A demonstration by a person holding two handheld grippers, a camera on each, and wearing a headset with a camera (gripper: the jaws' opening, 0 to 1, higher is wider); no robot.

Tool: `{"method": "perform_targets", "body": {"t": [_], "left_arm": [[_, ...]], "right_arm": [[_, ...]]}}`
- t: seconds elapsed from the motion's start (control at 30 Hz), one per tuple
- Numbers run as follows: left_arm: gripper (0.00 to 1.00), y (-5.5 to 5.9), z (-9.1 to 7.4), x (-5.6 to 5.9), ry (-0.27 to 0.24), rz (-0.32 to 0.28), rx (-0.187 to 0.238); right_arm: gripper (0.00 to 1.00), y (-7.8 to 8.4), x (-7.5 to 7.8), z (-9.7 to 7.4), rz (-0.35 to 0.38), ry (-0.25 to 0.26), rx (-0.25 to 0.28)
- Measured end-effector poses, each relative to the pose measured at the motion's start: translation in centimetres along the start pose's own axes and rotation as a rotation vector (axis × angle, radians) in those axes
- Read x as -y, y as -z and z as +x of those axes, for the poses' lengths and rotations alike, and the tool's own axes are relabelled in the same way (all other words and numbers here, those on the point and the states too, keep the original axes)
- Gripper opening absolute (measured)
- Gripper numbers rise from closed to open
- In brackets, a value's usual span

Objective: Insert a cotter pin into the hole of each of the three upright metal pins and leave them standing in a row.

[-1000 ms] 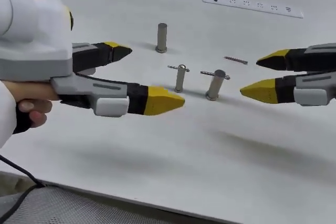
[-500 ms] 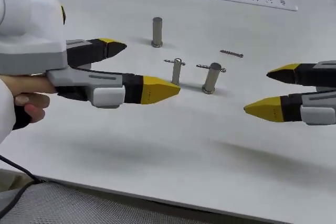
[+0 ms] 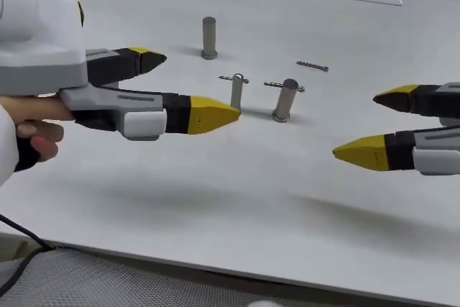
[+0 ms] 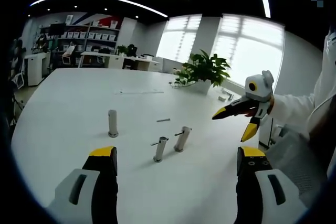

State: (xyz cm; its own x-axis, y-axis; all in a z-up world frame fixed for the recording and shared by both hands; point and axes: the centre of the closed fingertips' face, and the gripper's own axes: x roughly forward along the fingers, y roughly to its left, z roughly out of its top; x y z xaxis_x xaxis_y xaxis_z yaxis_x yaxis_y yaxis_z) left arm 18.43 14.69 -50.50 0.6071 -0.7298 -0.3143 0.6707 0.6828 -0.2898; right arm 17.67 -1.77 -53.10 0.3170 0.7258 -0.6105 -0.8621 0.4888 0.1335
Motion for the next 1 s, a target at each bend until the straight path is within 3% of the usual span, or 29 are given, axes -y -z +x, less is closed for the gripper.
{"method": "perform_targets", "body": {"t": [0.13,0.33,0.6,0.77,1.0], "left_arm": [[0.94,-0.3,0.3,-0.3,0.001,-0.002,0.005],[0.94,-0.6,0.9,-0.8,0.006,-0.01,0.002],[0.94,-1.2,1.4,-1.5,-0.003,-0.01,0.001],[0.95,-2.8,2.0,-2.6,-0.017,0.016,0.014],[0.95,-3.8,3.1,-4.5,-0.063,0.045,0.013]], "right_arm": [[0.86,0.5,0.3,-0.1,0.001,0.031,-0.023],[0.9,0.9,0.2,-0.3,0.043,0.042,-0.037],[0.98,1.7,-0.1,0.1,0.043,0.039,-0.074],[0.98,2.2,0.3,0.2,0.032,0.029,-0.095],[0.98,2.6,-0.1,0.8,0.042,0.017,-0.097]]}}
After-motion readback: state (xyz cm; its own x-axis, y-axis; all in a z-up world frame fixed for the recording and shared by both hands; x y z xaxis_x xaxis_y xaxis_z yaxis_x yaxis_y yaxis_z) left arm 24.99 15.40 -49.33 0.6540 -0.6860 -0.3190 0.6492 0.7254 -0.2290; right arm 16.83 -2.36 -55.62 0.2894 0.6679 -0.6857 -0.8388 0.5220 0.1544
